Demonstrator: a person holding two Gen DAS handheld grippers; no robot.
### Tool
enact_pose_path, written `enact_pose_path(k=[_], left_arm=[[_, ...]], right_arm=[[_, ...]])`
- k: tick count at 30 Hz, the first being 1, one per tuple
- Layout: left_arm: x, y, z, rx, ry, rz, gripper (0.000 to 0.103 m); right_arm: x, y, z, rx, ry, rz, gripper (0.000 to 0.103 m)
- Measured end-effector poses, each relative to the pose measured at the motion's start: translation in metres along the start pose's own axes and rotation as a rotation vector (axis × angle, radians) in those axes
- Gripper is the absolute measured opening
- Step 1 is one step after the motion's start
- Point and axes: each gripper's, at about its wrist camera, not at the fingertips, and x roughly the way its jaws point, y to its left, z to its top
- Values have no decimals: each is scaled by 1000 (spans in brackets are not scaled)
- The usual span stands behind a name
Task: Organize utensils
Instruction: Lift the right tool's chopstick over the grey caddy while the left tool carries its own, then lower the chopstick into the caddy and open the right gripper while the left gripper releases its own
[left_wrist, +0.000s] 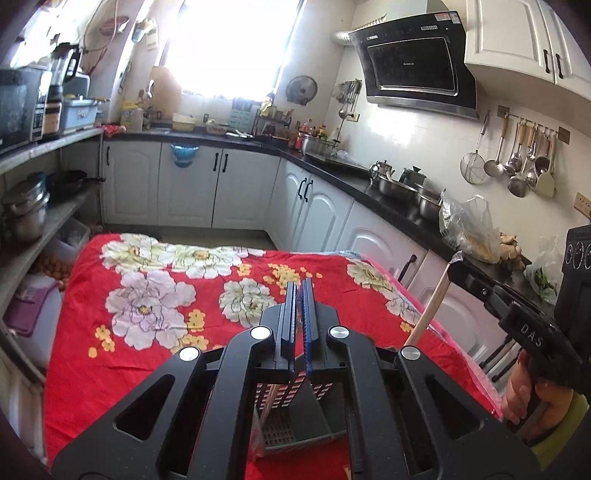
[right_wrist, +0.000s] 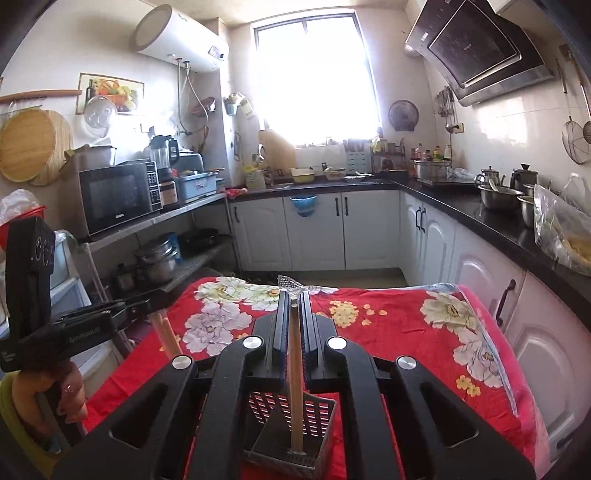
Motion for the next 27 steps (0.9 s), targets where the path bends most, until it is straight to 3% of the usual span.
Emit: enact_pose_path(k=[12,20,27], left_arm=[[-4,9,-14,30,23,-46,1],[-20,9,-25,28,13,14,1],[-34,11,-32,10,18,56,14]], right_arm=[[-6,2,-16,50,2,-74,6],[-22,-7,-19,55,25,-85,7],[-28,-18,-30,80,56,-71,22]])
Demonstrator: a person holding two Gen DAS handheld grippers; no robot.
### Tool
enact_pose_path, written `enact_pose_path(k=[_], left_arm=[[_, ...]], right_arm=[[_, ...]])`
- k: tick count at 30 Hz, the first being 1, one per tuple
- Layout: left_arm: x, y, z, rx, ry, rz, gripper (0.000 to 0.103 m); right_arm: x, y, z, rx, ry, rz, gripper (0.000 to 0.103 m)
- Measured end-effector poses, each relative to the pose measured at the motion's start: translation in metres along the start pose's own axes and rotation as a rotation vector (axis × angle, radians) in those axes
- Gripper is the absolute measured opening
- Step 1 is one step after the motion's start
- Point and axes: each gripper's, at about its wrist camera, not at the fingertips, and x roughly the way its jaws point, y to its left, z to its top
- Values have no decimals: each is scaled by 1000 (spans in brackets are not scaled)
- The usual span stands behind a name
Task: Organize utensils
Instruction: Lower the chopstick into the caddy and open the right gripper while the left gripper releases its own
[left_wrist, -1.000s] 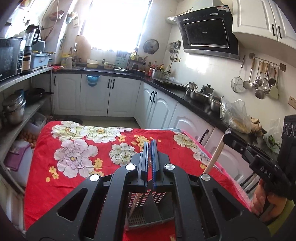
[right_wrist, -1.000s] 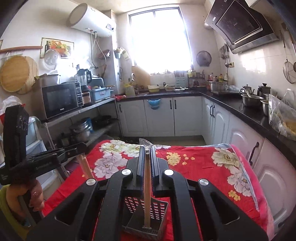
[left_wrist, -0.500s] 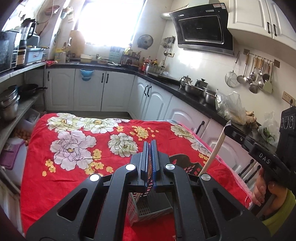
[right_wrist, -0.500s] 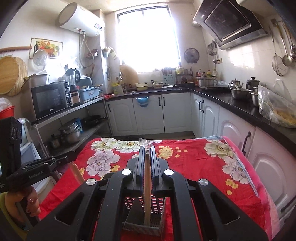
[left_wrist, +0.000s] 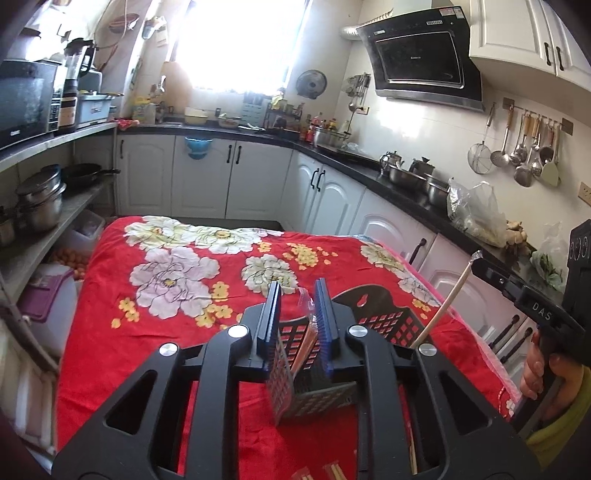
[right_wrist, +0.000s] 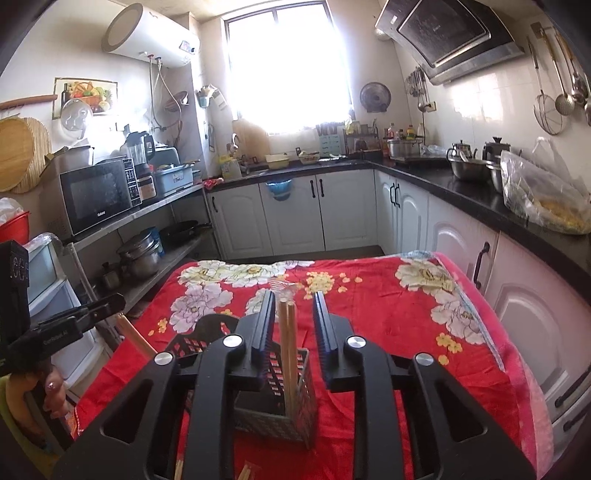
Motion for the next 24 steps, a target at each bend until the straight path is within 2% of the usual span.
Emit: enact_pose_path(k=[4,18,24], left_arm=[[-6,-3,-4,-1,11,12,25],[-31,-7,-23,-46,6,14,58],[-48,-4,-32,-77,-9,15,76]], right_arm=[[-9,-7,-10,23,8,7,33],[-45,-19,-43,15,61,-7,47],[-54,-18,-60,2,96,-6,50]])
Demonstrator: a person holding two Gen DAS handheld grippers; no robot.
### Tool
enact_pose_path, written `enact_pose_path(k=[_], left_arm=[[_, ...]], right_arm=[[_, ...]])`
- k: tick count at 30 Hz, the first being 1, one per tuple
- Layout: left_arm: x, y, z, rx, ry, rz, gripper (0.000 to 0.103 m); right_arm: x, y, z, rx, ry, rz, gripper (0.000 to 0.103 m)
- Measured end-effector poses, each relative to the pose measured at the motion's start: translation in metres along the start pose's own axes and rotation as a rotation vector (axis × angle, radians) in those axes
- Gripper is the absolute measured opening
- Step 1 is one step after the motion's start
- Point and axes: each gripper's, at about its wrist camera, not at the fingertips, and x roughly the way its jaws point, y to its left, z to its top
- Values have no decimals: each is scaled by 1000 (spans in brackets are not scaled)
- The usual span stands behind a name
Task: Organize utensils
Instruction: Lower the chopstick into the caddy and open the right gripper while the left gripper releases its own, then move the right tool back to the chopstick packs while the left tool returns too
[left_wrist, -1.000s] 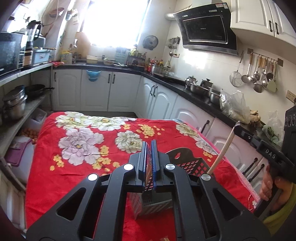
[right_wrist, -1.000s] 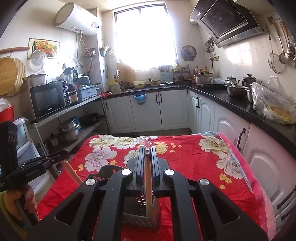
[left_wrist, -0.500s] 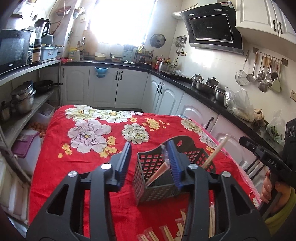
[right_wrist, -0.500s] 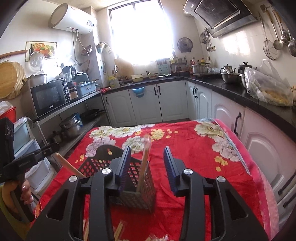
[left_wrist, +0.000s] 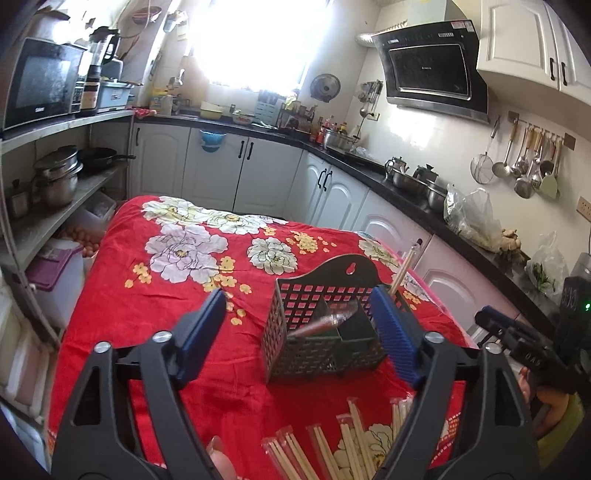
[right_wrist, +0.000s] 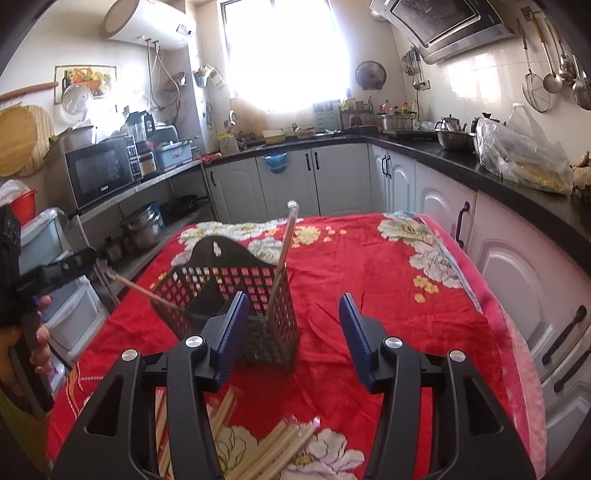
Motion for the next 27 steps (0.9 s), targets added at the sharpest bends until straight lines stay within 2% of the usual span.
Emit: enact_pose_path(k=[5,8,16,24,27], left_arm=[[-12,1,-12,-3,-1,6,85],[-16,2,-22,-6,8,16,86],[-16,0,-52,-7,64,23,87],[3,-13,-82,26,170,5,87],[13,-18,-96,33,216,-8,80]], right_arm=[[2,1,-16,-4,45,6,50],[2,4,-25,-9,66,10,50],[3,8,-51,-16,127,27,50],[9,6,-74,-7,197,35,50],[11,4,-82,-5,219,36,50]])
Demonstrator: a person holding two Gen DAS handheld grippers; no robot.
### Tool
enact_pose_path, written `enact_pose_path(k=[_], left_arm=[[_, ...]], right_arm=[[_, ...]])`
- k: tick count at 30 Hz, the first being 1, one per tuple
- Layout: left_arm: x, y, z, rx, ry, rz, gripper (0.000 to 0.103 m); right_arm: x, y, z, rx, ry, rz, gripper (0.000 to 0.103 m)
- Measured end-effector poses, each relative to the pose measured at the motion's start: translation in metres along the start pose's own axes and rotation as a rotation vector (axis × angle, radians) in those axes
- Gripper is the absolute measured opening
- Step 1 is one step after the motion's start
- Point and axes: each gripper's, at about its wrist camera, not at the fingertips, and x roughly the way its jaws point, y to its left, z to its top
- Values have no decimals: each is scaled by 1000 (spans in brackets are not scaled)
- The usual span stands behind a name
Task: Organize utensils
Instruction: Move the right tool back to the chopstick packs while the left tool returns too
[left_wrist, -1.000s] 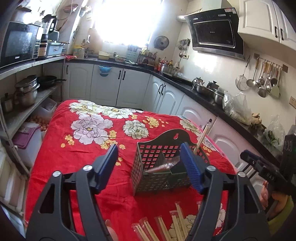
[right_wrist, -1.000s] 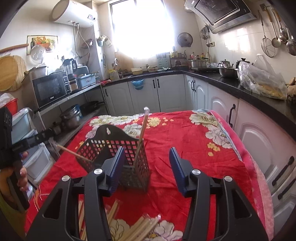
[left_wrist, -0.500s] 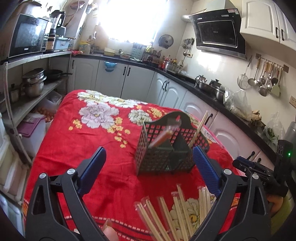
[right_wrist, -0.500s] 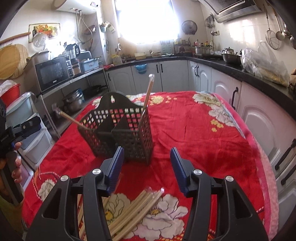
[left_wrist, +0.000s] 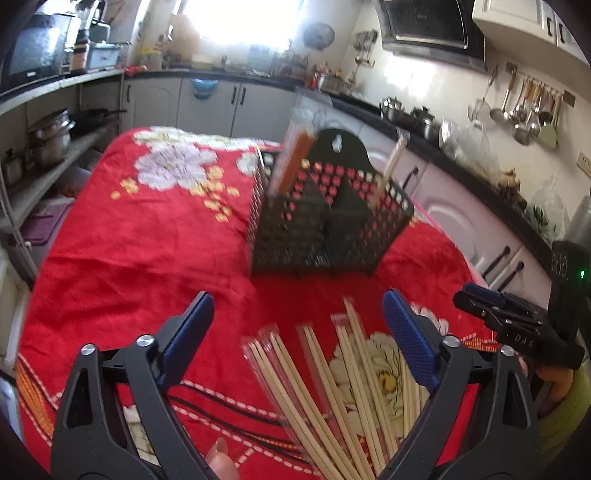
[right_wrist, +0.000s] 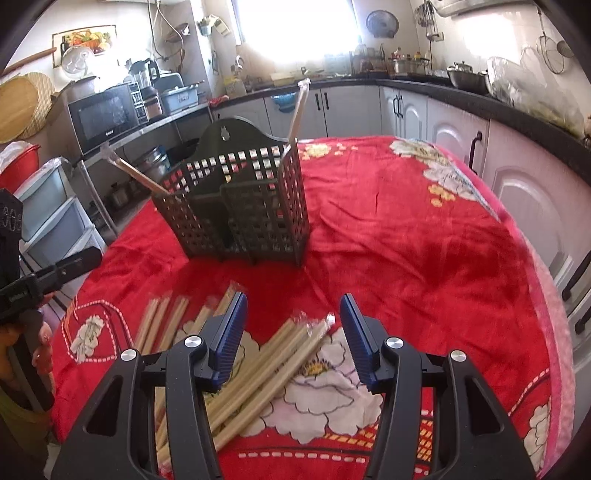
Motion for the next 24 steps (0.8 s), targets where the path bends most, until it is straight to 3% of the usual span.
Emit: enact_pose_path(k=[6,13,17,24], left_arm=[[22,-13,-16,22,98,-34,62],[42,-23,-28,37,195,-75,34],[53,-21,-33,21,241,-95,19],[73,-13,-35,-3,310,-65,16]], right_arm=[[7,-7,-12,20,47,6,50],[23,-13,-22,42,126,37,26],[36,-17,-24,67,171,44,22],[59,-28,-25,129,225,42,22]])
